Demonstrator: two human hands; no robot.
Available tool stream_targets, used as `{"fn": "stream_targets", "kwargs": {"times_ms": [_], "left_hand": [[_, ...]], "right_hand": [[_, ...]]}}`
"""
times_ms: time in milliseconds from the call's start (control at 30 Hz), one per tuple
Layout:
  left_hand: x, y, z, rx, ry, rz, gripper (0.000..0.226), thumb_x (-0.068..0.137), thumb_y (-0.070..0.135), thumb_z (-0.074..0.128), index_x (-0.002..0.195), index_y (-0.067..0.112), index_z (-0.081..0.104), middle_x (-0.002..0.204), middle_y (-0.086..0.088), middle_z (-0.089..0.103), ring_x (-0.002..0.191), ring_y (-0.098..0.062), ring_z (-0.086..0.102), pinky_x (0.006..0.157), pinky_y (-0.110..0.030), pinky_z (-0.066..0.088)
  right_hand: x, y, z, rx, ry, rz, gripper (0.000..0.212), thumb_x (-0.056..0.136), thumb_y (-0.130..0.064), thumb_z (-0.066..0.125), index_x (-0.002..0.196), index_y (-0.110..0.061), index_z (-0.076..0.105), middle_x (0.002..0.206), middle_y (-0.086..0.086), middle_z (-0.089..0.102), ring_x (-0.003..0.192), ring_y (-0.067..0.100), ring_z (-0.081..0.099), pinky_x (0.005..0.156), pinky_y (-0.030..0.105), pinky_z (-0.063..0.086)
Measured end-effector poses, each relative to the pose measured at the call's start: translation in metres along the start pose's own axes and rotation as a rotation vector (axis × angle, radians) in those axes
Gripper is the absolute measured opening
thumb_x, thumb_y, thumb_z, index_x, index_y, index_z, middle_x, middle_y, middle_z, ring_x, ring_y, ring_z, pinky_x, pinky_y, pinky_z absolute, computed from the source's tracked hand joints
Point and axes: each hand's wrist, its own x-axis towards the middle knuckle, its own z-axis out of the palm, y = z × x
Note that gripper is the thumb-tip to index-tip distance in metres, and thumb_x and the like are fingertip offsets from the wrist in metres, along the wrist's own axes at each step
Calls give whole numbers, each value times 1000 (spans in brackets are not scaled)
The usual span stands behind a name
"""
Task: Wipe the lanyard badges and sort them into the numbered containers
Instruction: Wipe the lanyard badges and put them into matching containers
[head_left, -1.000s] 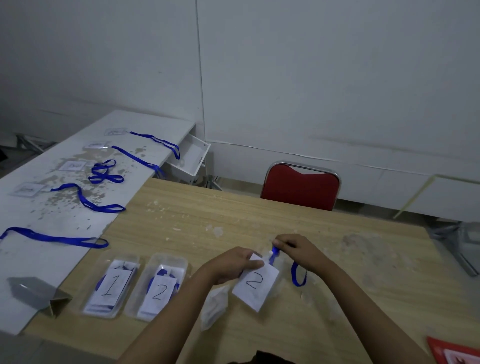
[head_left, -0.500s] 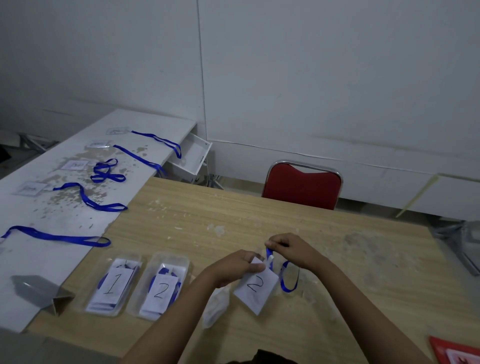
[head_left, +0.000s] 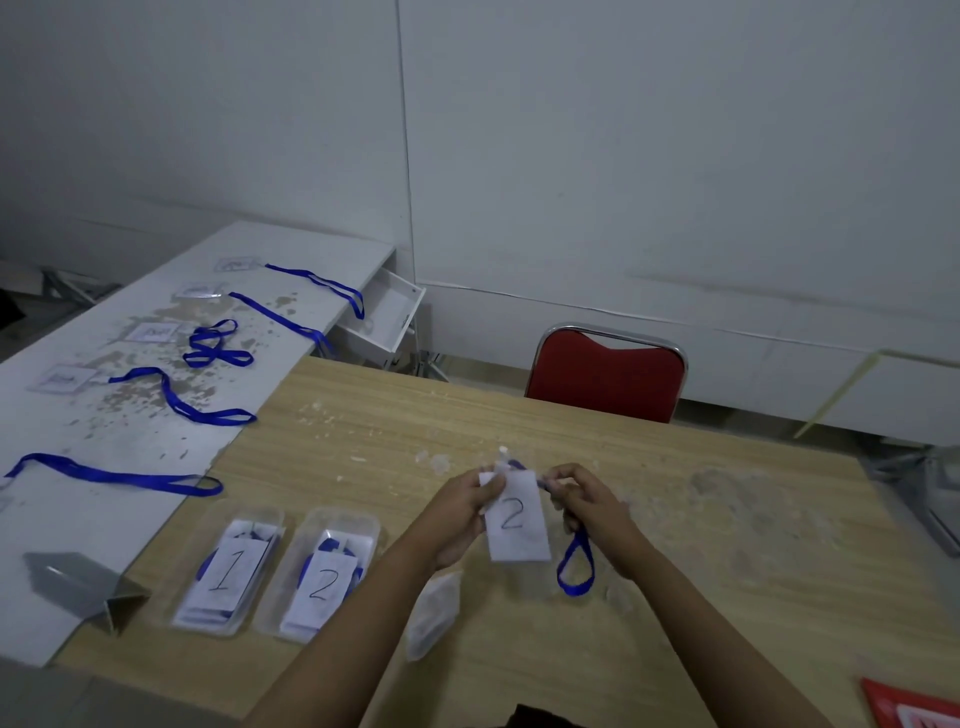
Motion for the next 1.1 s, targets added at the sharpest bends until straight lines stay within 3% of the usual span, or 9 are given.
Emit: {"fn": "stream_targets", "kwargs": {"times_ms": [133,233,433,533,733,867,1000,1100], "left_hand": [[7,10,-7,-242,121,107,34,101,18,41,123,-4,57,113,-18,67,100,-27,65,84,-35,56],[12,15,-10,-310,245,134,35,102,18,42,127,-4,52,121,-23,61,103,-30,61,85,-40,54],[15,17,-14,-245,361,135,32,101,17,46,124,-3,56,101,-12,68,87,-23,66,73,-36,53],[10,18,-16,-167,248,13,29,101,16,47,121,-3,57,82,-7,71,70,-16,68,62,-29,55],[-3,8,-25,167,-116,-340,22,98,12,53,113,-2,61,99,-12,69,85,-21,67,73,-30,57],[-7,-5,-22,215,-236,-411,21,98,14,53,113,1,61,103,-12,69,90,-23,68,78,-32,57],[-10,-14,-14,207,-273,-410,13,96,11,55,104,3,62,96,-9,69,85,-19,68,78,-30,56],[-12,-17,-8,248,-248,-391,9,96,11,56,97,5,64,91,-8,69,82,-18,67,76,-29,55]], "right_hand": [[-16,24,22,304,48,69,10,97,-18,56,99,-12,63,87,6,63,53,11,41,56,28,42],[-27,35,39,482,37,147,24,92,-16,59,113,-11,70,95,8,68,51,9,35,55,24,37],[-41,47,45,554,-188,354,38,87,-17,60,124,-5,64,103,9,72,51,7,30,49,19,30],[-37,48,30,374,-305,401,32,92,-11,58,122,-5,67,92,5,71,50,6,25,48,17,25],[-15,20,-12,-193,-445,251,28,98,-11,54,106,-25,77,72,-11,70,47,6,30,47,18,30],[-2,2,-24,-211,-453,220,22,98,-17,56,103,-24,76,88,1,74,49,7,35,47,18,33],[8,-8,-27,-197,-474,223,22,100,-17,53,107,-21,74,74,12,50,53,9,30,49,19,30],[12,-9,-29,-159,-479,227,22,101,-15,51,112,-14,70,66,7,40,52,10,27,50,22,27]]}}
